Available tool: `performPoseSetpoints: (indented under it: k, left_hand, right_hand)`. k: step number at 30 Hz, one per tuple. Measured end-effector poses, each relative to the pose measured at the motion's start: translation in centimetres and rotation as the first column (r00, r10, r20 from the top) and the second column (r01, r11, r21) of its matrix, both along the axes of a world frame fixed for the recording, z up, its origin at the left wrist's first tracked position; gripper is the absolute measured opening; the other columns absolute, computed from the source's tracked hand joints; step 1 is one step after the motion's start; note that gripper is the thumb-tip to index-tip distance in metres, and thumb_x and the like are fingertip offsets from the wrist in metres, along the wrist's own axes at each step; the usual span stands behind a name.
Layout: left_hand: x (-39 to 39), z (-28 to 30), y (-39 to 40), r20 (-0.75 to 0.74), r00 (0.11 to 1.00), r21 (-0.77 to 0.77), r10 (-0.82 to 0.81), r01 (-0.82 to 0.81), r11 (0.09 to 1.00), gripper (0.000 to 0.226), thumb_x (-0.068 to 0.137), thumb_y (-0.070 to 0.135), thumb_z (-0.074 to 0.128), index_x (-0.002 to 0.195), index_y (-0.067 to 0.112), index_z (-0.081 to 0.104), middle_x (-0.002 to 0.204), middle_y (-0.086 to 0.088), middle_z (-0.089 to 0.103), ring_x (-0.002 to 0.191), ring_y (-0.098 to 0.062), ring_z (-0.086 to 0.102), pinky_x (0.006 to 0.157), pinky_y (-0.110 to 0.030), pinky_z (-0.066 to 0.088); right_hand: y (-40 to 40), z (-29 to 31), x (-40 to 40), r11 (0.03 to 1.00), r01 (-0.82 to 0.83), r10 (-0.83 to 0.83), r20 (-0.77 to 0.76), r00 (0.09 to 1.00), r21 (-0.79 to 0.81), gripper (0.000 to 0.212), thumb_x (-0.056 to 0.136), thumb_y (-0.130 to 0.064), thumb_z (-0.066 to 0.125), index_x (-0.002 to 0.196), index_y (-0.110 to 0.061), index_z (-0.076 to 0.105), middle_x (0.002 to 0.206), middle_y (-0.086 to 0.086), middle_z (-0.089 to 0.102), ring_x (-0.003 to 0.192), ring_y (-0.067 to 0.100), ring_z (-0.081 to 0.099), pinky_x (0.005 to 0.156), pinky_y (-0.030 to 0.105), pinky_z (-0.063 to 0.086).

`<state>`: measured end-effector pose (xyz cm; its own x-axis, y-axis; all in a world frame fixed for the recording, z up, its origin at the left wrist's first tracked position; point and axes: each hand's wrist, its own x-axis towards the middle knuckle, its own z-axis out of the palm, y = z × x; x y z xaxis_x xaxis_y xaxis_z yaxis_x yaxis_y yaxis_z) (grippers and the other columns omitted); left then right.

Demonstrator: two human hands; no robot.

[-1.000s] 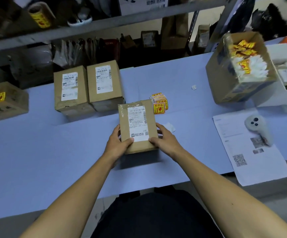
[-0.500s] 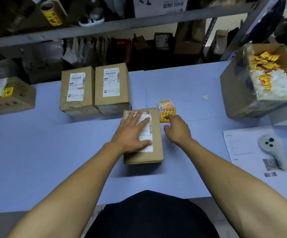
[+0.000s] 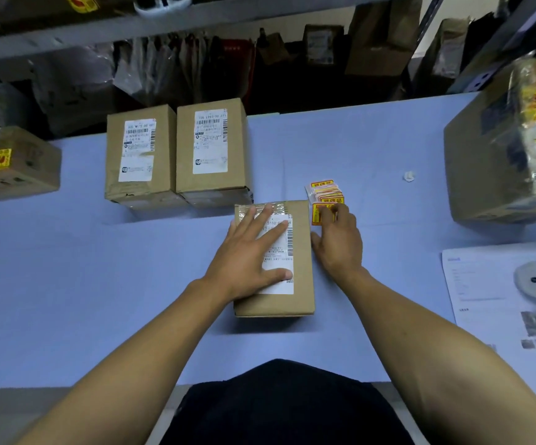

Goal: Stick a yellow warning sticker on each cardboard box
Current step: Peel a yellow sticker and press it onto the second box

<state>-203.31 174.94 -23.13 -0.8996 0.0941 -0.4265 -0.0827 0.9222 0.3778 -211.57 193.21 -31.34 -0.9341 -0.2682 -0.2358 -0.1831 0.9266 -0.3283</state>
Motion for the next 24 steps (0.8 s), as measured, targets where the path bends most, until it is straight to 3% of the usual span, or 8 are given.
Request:
performPoseSetpoints:
  k: [4,11,19,24]
  left_hand:
    - [0.0,-0.2,0.0,0.0,1.0,0.021,0.023,-0.023,1.0,0.093,0.078,0.066,0.064,0.153,0.042,0.014,0.163,0.013,-0.013,0.149,-0.013,-0.018,0.119,-0.041,-0.007]
    - [0.0,-0.2,0.1,0.004,0.999,0.052,0.044,-0.045,0.998,0.093,0.077,0.064,0.067,0.152,0.042,0.017,0.163,0.013,-0.011,0.149,-0.012,-0.018,0.121,-0.045,-0.006]
    - [0.0,-0.1,0.1,0.007,0.998,0.063,0.059,-0.06,0.996,0.093,0.077,0.062,0.068,0.152,0.04,0.019,0.163,0.013,-0.008,0.149,-0.013,-0.016,0.121,-0.046,-0.005]
    - [0.1,0.1,0.3,0.0,0.998,0.053,0.061,-0.061,0.997,0.093,0.076,0.062,0.069,0.153,0.039,0.02,0.164,0.011,-0.007,0.149,-0.013,-0.016,0.121,-0.047,-0.003]
  right_hand:
    - [-0.8,-0.4,-0.5,0.99,0.143,-0.144,-0.031,0.989,-0.013,0.043,0.088,-0.038,0.065,0.115,-0.006,0.054,0.12,0.017,0.051,0.103,0.035,0.053,0.075,0.042,0.046]
    - [-1.5,-0.2,-1.4,0.976,0.216,-0.215,-0.036,0.976,0.027,0.05,0.087,-0.042,0.065,0.114,-0.002,0.053,0.114,0.019,0.052,0.1,0.037,0.053,0.071,0.042,0.046]
    - [-1.3,0.5,-0.3,0.98,0.2,-0.2,-0.032,0.979,0.018,0.034,0.094,-0.025,0.051,0.117,-0.001,0.057,0.12,0.019,0.053,0.104,0.036,0.053,0.07,0.041,0.048]
    - [-0.8,0.8,0.2,0.978,0.202,-0.198,-0.083,0.977,0.048,0.027,0.099,-0.018,0.045,0.111,-0.003,0.063,0.11,0.016,0.062,0.1,0.035,0.057,0.064,0.035,0.035]
